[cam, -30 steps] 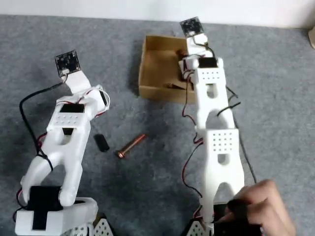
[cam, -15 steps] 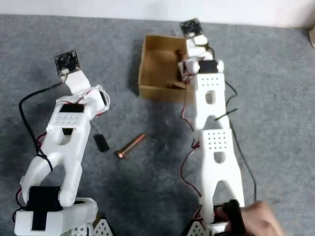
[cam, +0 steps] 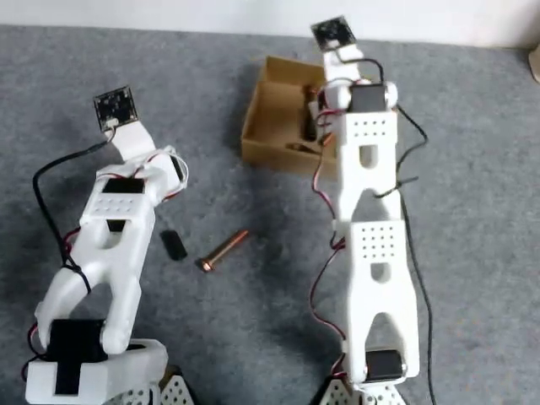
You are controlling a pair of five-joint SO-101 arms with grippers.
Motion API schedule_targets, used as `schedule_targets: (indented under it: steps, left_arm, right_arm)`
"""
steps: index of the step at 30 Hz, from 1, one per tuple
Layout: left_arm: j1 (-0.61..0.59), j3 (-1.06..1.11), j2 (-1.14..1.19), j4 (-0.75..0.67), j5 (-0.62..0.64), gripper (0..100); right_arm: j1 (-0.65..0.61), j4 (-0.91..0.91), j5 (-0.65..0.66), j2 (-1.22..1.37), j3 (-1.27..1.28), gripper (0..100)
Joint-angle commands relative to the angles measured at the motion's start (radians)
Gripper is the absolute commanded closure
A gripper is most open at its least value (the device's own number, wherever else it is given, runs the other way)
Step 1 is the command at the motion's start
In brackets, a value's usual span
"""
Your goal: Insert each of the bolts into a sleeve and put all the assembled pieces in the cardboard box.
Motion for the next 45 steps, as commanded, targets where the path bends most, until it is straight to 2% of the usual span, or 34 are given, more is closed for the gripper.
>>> schedule_targets:
  steps: [1, 8, 10, 13, 15, 19, 22, 24, 28, 34, 37, 45]
  left_arm:
    - [0.025, -0.053, -0.012, 0.003, -0.006, 87]
    - [-0.025, -0.114, -0.012, 0.114, -0.006, 87]
    - [-0.047, -0.127, -0.012, 0.129, -0.006, 87]
    - [-0.082, -0.165, -0.022, 0.203, -0.002, 87]
    - [-0.108, -0.222, -0.081, 0.324, 0.0, 87]
    - [-0.197, -0.318, -0.329, 0.595, -0.006, 87]
    - [-0.251, -0.315, -0.572, 0.697, -0.008, 87]
    - [-0.282, -0.246, -0.714, 0.709, -0.025, 87]
    - [-0.263, -0.013, -0.917, 0.7, -0.18, 87]
    - [-0.278, 0.232, -0.993, 0.505, -0.334, 87]
    - [-0.305, 0.326, -1.001, 0.48, -0.324, 87]
    - [-0.306, 0.341, -1.001, 0.48, -0.324, 87]
  right_arm:
    - [-0.054, 0.062, 0.006, -0.229, -0.125, 60.1]
    - [-0.088, 0.064, 0.006, -0.596, -0.113, 60.1]
    - [-0.124, 0.064, 0.008, -0.687, -0.036, 60.1]
    - [-0.222, 0.062, 0.008, -0.832, 0.186, 60.1]
    - [-0.303, 0.062, 0.011, -0.938, 0.366, 60.1]
    - [-0.469, 0.059, 0.014, -1.167, 0.714, 60.1]
    - [-0.618, 0.058, 0.071, -1.303, 0.974, 60.1]
    - [-0.702, 0.056, 0.133, -1.366, 1.173, 60.1]
    - [-0.768, -0.021, 0.206, -1.417, 1.561, 60.1]
    - [-0.773, -0.302, 0.31, -1.426, 1.995, 60.1]
    - [-0.773, -0.421, 0.351, -1.426, 2.129, 60.1]
    - [-0.773, -0.585, 0.451, -1.425, 2.273, 60.1]
